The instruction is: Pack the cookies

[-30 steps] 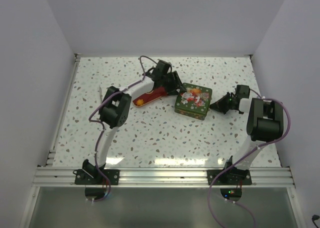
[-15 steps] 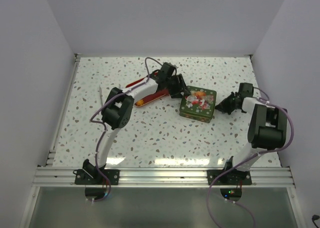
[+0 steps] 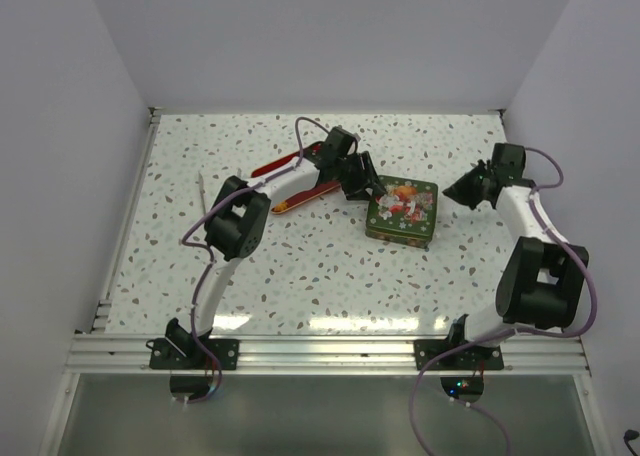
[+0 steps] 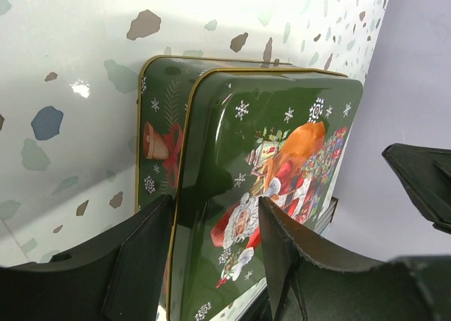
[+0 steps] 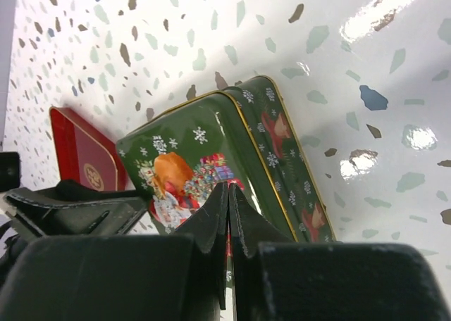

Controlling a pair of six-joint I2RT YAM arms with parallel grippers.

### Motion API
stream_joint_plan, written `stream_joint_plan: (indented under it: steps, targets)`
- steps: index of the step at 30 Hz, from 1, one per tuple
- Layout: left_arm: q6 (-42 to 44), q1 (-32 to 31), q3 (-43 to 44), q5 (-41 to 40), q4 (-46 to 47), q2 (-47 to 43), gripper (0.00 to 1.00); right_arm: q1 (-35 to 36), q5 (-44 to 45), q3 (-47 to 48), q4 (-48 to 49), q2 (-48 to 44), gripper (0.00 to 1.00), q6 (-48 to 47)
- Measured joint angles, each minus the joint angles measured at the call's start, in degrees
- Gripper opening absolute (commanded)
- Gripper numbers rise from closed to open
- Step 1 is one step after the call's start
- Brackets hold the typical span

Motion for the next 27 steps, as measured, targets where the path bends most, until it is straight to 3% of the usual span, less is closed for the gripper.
stream_joint_plan:
  steps: [8,17,27]
  targets:
    - [0.02,0.00,-0.13,0.07,0.02,0.00,0.56,0.00,-8.20,-2.21,7.13,0.07,0.00,2.89]
    - [0.04,0.00,-0.15,0.09,0.04,0.00,0.57,0.15,-14.99,-6.40,11.34,6.05,0.00,3.76]
    - [0.85,-0.02,-0.44,0.26,0.09,0.00,0.57,0.20,-15.06,-6.82,11.82,6.03,0.00,3.48]
